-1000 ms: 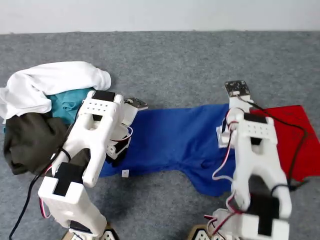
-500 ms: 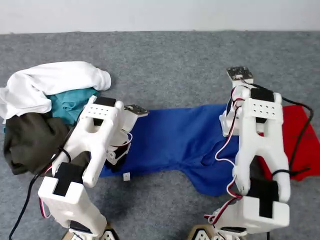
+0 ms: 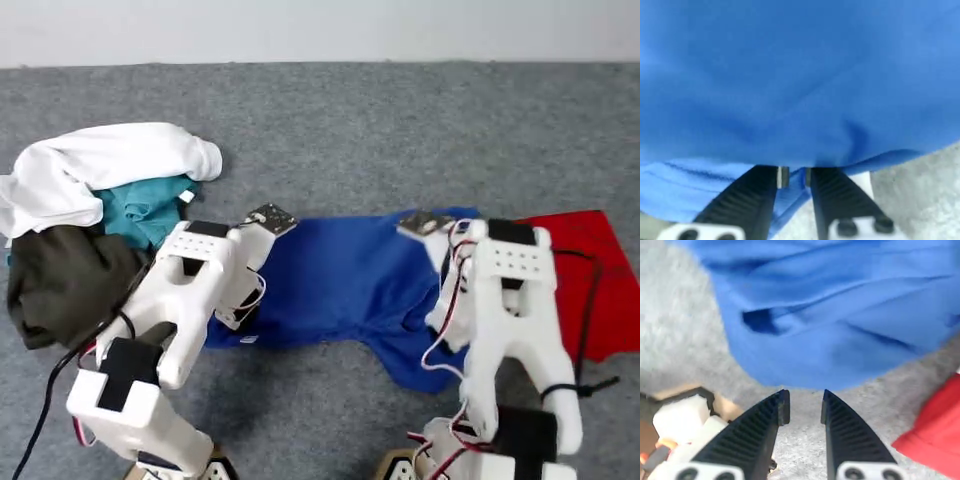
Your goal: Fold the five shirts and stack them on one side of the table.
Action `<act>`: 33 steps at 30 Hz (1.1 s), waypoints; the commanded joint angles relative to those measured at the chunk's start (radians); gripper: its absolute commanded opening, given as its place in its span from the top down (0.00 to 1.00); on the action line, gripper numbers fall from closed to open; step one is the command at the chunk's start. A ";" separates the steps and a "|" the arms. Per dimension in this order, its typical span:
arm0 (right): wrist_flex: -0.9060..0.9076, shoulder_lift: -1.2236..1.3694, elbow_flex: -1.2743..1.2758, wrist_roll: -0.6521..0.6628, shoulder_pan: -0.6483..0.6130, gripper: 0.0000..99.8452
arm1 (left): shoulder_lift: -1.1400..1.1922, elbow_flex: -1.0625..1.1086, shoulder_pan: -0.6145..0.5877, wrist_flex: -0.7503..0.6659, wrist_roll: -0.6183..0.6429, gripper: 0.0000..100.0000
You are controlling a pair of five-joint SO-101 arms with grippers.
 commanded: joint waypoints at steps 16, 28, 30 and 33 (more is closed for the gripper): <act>-0.315 -0.044 0.129 -0.143 -0.275 0.89 | 0.012 -0.004 0.012 -0.081 0.018 0.93; -0.519 -0.050 0.107 -0.261 -0.282 0.89 | 0.012 -0.004 0.012 -0.081 0.018 0.93; -0.524 -0.047 0.094 -0.261 -0.282 0.89 | 0.012 -0.004 0.012 -0.081 0.018 0.93; -0.567 -0.044 0.092 -0.261 -0.282 0.89 | 0.012 -0.004 0.012 -0.081 0.018 0.93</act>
